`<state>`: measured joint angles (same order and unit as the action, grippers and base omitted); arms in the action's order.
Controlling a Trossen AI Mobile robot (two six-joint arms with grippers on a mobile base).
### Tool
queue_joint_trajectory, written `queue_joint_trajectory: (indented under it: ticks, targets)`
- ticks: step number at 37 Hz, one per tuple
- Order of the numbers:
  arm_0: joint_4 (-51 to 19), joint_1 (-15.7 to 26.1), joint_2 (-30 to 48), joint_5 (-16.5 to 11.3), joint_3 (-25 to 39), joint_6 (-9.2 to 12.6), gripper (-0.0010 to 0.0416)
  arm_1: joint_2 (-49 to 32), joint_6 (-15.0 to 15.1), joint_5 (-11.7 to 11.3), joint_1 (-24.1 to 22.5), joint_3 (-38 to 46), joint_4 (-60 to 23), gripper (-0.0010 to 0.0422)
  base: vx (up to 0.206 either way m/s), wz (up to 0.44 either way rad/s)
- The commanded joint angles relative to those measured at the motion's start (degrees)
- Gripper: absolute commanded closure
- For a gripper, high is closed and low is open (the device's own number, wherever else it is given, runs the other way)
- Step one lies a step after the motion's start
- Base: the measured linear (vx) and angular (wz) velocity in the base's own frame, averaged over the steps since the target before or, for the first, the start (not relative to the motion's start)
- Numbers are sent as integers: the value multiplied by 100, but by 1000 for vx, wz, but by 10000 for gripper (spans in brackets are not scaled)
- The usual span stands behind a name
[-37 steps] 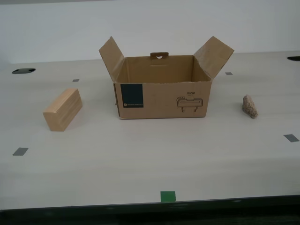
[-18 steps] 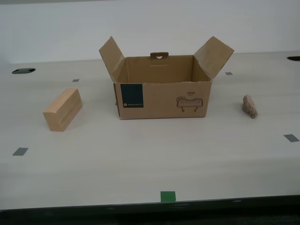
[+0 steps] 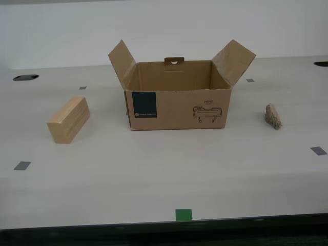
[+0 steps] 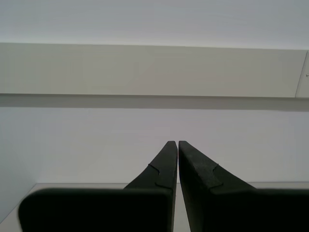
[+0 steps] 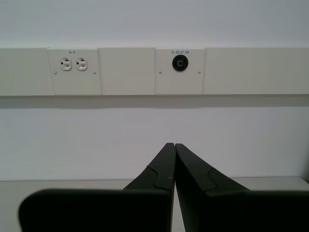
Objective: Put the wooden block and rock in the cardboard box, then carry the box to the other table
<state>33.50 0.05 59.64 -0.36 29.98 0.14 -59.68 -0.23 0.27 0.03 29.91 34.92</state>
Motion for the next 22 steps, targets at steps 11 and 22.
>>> queue_joint_trajectory:
  ticks: [11, 22]
  targets:
    - [28, 2, 2, -2, 4, -2, 406, 2, 9, 11, 0, 7, 33, 412, 0, 0]
    - [31, 2, 2, -2, 4, -2, 405, 2, 9, 11, 0, 7, 33, 412, 0, 0]
